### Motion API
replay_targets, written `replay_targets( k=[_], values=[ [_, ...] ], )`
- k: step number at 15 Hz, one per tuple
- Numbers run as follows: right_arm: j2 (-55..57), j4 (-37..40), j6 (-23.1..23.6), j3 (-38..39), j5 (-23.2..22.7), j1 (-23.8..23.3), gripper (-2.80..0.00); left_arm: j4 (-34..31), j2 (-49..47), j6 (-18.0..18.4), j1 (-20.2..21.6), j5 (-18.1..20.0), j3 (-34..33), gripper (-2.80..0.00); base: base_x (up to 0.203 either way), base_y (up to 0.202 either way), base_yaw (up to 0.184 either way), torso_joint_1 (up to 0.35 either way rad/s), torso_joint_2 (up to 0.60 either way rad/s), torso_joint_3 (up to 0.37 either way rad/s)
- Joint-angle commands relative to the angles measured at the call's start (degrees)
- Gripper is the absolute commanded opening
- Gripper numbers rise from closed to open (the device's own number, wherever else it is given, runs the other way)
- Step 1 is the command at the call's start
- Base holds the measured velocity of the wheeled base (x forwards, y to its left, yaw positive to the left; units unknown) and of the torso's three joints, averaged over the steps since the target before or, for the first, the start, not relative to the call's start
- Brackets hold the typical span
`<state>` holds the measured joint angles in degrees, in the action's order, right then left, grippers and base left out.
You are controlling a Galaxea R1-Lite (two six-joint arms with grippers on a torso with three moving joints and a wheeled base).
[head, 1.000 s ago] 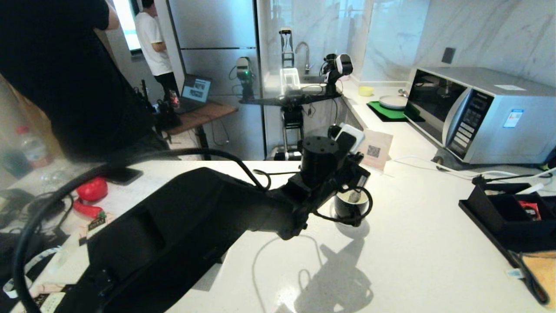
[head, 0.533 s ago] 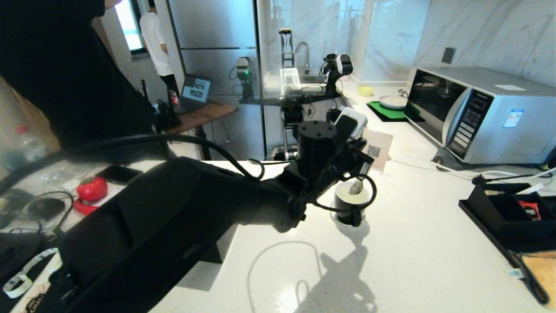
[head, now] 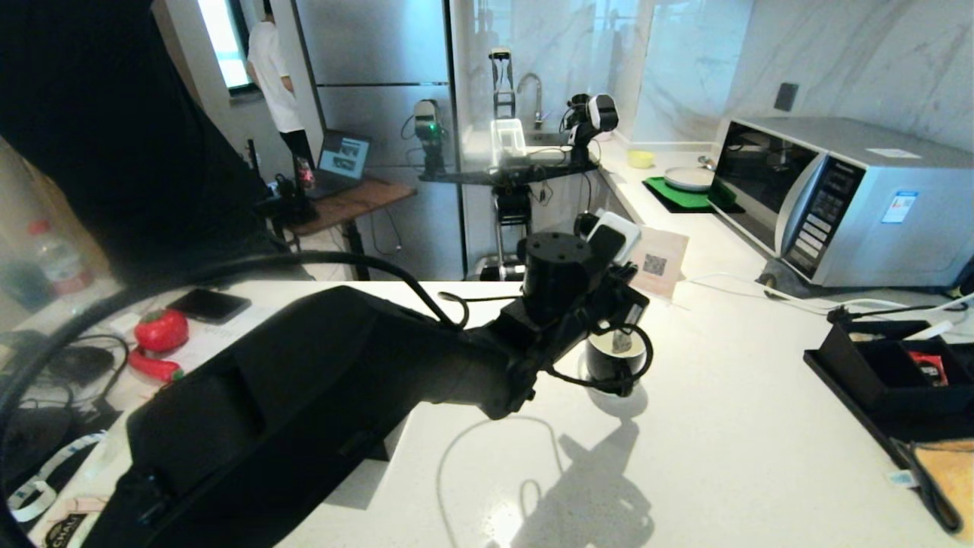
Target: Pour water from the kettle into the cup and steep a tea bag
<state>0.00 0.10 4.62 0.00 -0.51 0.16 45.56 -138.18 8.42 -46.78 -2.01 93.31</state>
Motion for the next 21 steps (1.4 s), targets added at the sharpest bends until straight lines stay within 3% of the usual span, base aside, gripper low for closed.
replay_targets(
  k=[1,6,21],
  values=[
    [0.00,-0.01,0.04,0.00,-0.02,0.02,-2.80,1.37,-1.15,0.07,0.02,-0.01,-1.94,-2.80,0.000,0.000,0.000,0.000,0.00,0.000],
    [0.00,-0.01,0.04,0.00,-0.02,0.02,-2.80,3.49,-1.74,0.01,0.11,-0.01,-5.60,-2.80,0.000,0.000,0.000,0.000,0.00,0.000],
    [0.09,-0.01,0.04,0.00,-0.02,0.02,-2.80,0.94,5.91,-0.07,0.98,-0.01,-2.17,-2.80,0.000,0.000,0.000,0.000,0.00,0.000]
  ],
)
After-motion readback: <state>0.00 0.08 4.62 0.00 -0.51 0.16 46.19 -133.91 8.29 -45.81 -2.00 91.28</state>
